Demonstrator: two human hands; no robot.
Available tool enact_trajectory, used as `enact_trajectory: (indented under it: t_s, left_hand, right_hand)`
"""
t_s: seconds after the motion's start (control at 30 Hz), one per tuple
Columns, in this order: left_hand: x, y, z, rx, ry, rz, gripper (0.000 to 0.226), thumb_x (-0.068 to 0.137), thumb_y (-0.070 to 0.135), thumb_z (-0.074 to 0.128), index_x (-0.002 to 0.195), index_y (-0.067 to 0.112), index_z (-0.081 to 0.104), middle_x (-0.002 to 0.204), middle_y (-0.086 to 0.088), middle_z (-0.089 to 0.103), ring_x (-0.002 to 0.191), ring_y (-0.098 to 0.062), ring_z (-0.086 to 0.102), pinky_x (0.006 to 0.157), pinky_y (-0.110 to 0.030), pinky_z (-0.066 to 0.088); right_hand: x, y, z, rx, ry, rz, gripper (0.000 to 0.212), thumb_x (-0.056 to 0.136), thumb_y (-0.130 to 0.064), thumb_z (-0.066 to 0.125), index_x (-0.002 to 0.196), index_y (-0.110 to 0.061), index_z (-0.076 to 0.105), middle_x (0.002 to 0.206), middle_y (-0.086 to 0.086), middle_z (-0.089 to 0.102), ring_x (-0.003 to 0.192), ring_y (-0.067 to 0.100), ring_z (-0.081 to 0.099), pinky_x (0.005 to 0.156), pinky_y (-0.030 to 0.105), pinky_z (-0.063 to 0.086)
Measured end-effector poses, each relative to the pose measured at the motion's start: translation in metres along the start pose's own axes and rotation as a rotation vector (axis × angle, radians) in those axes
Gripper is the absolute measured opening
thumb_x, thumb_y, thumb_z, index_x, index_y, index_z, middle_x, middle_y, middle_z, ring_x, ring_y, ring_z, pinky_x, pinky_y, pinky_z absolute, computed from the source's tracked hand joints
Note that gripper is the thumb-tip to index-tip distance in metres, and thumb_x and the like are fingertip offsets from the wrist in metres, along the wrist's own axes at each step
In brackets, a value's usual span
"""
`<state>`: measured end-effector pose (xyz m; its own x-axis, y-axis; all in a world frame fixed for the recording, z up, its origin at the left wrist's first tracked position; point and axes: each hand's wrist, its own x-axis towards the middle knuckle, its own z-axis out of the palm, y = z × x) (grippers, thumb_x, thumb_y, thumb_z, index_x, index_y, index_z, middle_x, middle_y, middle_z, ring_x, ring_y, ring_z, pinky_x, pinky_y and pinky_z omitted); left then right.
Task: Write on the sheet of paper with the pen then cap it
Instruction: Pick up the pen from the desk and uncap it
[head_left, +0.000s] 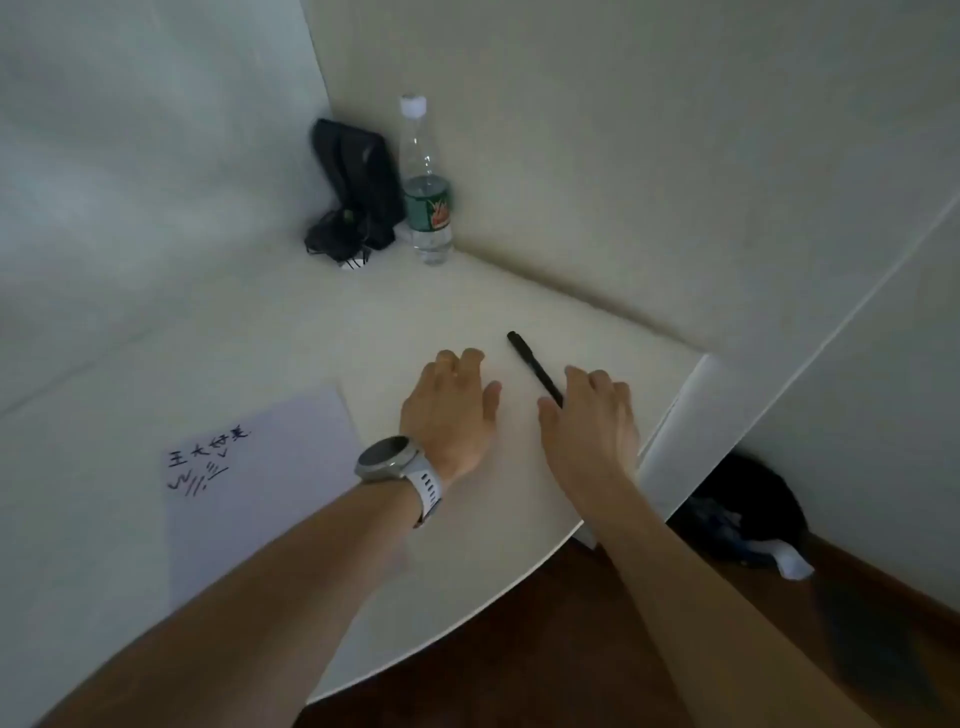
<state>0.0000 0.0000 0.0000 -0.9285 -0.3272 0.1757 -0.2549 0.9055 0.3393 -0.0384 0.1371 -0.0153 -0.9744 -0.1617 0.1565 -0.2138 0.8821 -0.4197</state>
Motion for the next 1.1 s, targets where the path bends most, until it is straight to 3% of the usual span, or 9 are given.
enact_trajectory:
  t_s: [0.07, 0.17, 0.3, 0.37, 0.43, 0.53, 0.63, 0.73, 1.1]
  left_hand:
    - [-0.006, -0.009, 0.005, 0.03, 0.022, 0.058, 0.048, 0.098, 0.031, 0.048, 0.142, 0.014, 0.04, 0.13, -0.012, 0.053, 0.117, -0.029, 0.051, 0.087, -0.038, 0.048]
    - [-0.017, -0.018, 0.005, -0.031, 0.019, 0.139, 0.056, 0.097, 0.026, 0.052, 0.149, 0.016, 0.031, 0.138, -0.015, 0.046, 0.117, -0.032, 0.055, 0.091, -0.039, 0.048]
    - [-0.056, -0.034, -0.018, -0.066, 0.112, 0.184, 0.061, 0.097, 0.022, 0.054, 0.152, 0.024, 0.028, 0.154, -0.014, 0.031, 0.117, -0.034, 0.059, 0.094, -0.04, 0.049]
    - [-0.094, -0.051, -0.039, -0.058, 0.205, 0.207, 0.056, 0.097, 0.019, 0.055, 0.149, 0.024, 0.035, 0.154, -0.012, 0.033, 0.115, -0.032, 0.059, 0.093, -0.04, 0.051]
    - [-0.14, -0.07, -0.065, -0.057, 0.286, 0.219, 0.043, 0.098, 0.017, 0.053, 0.141, 0.02, 0.048, 0.146, -0.009, 0.045, 0.111, -0.03, 0.061, 0.087, -0.039, 0.053]
    - [-0.214, -0.103, -0.104, -0.049, 0.374, 0.272, 0.025, 0.098, 0.018, 0.054, 0.121, 0.015, 0.063, 0.117, -0.006, 0.063, 0.089, -0.026, 0.067, 0.072, -0.039, 0.056]
    - [-0.279, -0.134, -0.133, -0.089, 0.42, 0.309, 0.021, 0.098, 0.025, 0.054, 0.113, 0.016, 0.066, 0.101, 0.0, 0.064, 0.076, -0.018, 0.064, 0.067, -0.037, 0.055]
    - [-0.329, -0.155, -0.149, -0.203, 0.407, 0.283, 0.018, 0.098, 0.028, 0.056, 0.111, 0.019, 0.065, 0.099, 0.005, 0.062, 0.079, -0.009, 0.061, 0.073, -0.031, 0.053]
    - [-0.377, -0.17, -0.18, -0.315, 0.418, 0.277, 0.018, 0.099, 0.031, 0.057, 0.104, 0.019, 0.069, 0.085, 0.006, 0.061, 0.075, -0.009, 0.056, 0.07, -0.022, 0.046]
  right_hand:
    - [0.0, -0.001, 0.008, -0.034, 0.028, -0.018, 0.024, 0.101, -0.021, 0.05, 0.11, -0.007, 0.067, 0.118, 0.009, 0.059, 0.11, 0.028, 0.051, 0.079, 0.034, 0.042]
    - [-0.003, -0.004, 0.013, 0.035, 0.066, 0.012, 0.021, 0.099, -0.012, 0.051, 0.107, -0.006, 0.07, 0.115, 0.011, 0.062, 0.106, 0.03, 0.056, 0.075, 0.032, 0.037]
    - [-0.057, -0.014, -0.001, 0.37, 0.156, -0.065, 0.014, 0.096, -0.019, 0.06, 0.102, -0.014, 0.072, 0.099, 0.003, 0.073, 0.09, 0.022, 0.065, 0.074, 0.03, 0.045]
    - [-0.103, -0.023, -0.011, 0.561, 0.135, -0.106, 0.01, 0.093, -0.022, 0.067, 0.098, -0.019, 0.075, 0.089, -0.005, 0.076, 0.083, 0.012, 0.068, 0.073, 0.021, 0.048]
    - [-0.15, -0.034, -0.023, 0.735, 0.051, -0.117, 0.006, 0.09, -0.022, 0.072, 0.094, -0.022, 0.077, 0.082, -0.005, 0.077, 0.077, 0.008, 0.07, 0.072, 0.016, 0.05]
    - [-0.212, -0.058, -0.039, 1.045, -0.07, -0.069, 0.005, 0.089, -0.016, 0.076, 0.09, -0.019, 0.08, 0.075, 0.003, 0.078, 0.07, 0.018, 0.069, 0.076, 0.03, 0.06]
    - [-0.261, -0.087, -0.047, 1.309, -0.191, 0.011, 0.007, 0.088, -0.017, 0.077, 0.09, -0.013, 0.082, 0.078, 0.008, 0.076, 0.073, 0.018, 0.067, 0.072, 0.024, 0.058]
    - [-0.299, -0.116, -0.054, 1.501, -0.324, 0.076, 0.013, 0.09, -0.015, 0.075, 0.094, -0.004, 0.079, 0.08, 0.011, 0.067, 0.071, 0.016, 0.061, 0.07, 0.025, 0.053]
    - [-0.352, -0.176, -0.052, 1.493, -0.435, -0.037, 0.026, 0.092, -0.018, 0.072, 0.094, 0.007, 0.077, 0.072, 0.013, 0.071, 0.064, 0.019, 0.061, 0.062, 0.028, 0.051]
